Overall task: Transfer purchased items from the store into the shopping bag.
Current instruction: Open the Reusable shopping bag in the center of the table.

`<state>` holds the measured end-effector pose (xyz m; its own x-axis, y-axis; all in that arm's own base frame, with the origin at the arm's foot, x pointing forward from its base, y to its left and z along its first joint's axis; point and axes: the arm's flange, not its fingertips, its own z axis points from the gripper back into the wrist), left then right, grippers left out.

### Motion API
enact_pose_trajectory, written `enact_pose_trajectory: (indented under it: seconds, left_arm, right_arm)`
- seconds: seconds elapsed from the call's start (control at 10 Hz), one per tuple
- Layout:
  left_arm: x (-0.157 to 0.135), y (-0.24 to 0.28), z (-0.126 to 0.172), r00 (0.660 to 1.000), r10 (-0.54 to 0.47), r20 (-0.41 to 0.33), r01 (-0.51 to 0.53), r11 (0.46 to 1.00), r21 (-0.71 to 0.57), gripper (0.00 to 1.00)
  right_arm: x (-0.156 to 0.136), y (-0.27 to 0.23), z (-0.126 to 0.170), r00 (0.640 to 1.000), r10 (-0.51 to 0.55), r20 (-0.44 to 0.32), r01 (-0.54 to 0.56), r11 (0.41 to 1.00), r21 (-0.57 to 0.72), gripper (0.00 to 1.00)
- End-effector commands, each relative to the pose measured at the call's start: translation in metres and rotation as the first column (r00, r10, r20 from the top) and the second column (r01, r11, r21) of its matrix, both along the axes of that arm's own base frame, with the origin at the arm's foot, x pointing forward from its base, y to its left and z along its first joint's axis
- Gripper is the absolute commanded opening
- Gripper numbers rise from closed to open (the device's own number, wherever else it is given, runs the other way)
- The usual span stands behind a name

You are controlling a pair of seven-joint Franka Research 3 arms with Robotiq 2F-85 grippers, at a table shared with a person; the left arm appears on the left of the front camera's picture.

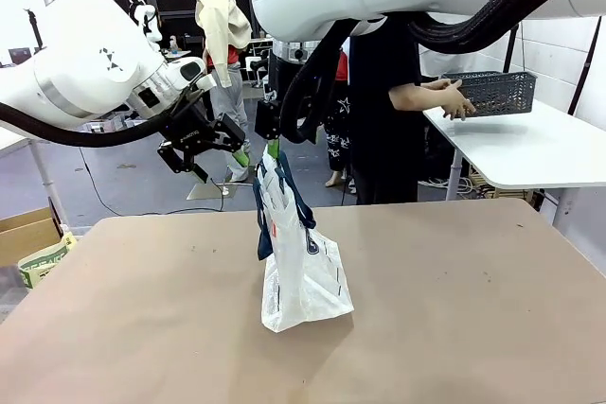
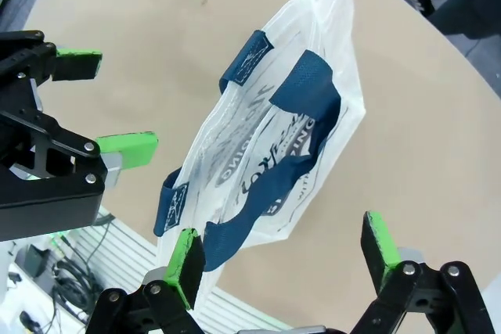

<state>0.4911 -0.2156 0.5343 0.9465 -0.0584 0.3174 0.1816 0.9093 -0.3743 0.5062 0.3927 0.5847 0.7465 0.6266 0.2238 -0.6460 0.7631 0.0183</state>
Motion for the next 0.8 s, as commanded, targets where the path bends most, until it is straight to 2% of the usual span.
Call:
enact_pose_trajectory:
  seconds: [0.0,0.1,0.3,0.7]
  left_arm:
    - [0.013,-0.005,0.001,1.000,0.013,0.012,-0.013,1.000,-0.021,1.00]
    - [0.023,-0.010,0.002,1.000,0.008,0.012,-0.008,0.999,-0.040,1.00]
    - [0.027,-0.013,-0.001,1.000,-0.011,-0.015,0.010,0.998,-0.062,1.00]
    - [-0.012,-0.007,0.002,1.000,-0.011,-0.022,0.010,0.999,-0.033,1.00]
  right_arm:
    - [-0.010,0.001,-0.001,1.000,-0.010,-0.006,0.010,1.000,-0.007,1.00]
    - [-0.016,0.001,-0.004,1.000,-0.019,0.003,0.019,0.999,-0.025,1.00]
    - [-0.006,0.000,-0.008,0.999,-0.039,0.019,0.039,0.999,-0.010,1.00]
    - [0.049,-0.002,-0.020,0.995,-0.090,-0.048,0.090,0.996,0.010,1.00]
